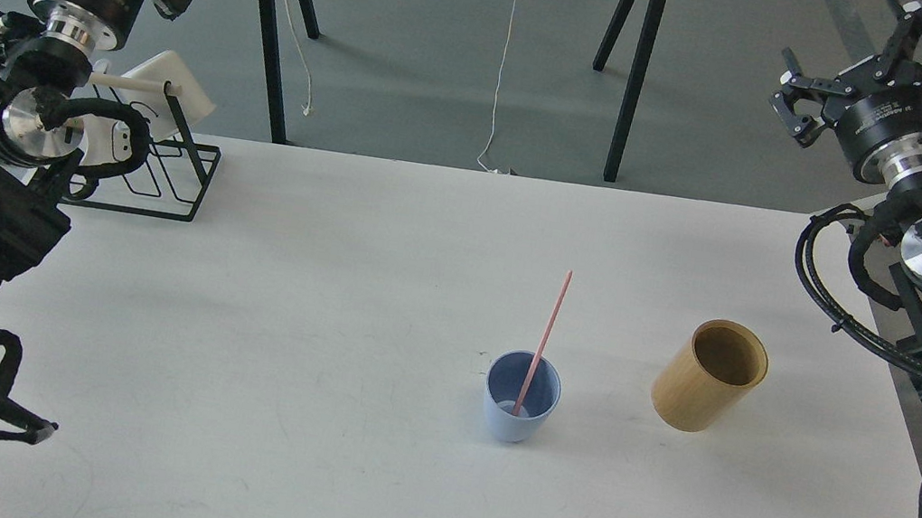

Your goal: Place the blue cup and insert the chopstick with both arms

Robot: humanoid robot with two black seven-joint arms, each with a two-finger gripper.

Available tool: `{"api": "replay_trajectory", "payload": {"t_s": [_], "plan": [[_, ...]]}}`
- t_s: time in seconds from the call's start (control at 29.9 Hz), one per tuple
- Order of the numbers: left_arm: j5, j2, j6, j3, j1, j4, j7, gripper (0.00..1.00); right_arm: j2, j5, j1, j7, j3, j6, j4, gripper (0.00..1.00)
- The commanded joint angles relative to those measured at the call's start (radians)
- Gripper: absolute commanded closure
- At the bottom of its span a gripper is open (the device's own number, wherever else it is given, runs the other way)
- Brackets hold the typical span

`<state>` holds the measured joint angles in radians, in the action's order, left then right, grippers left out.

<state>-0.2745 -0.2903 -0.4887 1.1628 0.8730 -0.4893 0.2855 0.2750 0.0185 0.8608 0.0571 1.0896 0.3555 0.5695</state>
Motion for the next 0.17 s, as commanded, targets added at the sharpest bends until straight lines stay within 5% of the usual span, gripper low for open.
{"api": "replay_trajectory", "payload": {"t_s": [0.0, 0.13], "plan": [[0.0, 0.002, 0.0, 0.0, 0.001, 0.0, 0.001, 0.0, -0.034, -0.002, 0.029, 0.0, 0.019, 0.068, -0.095, 0.0], [0.001, 0.005, 0.0, 0.0, -0.002, -0.003, 0.0, 0.0, -0.034, 0.0, 0.04, 0.006, 0.006, 0.089, -0.102, 0.0]]}}
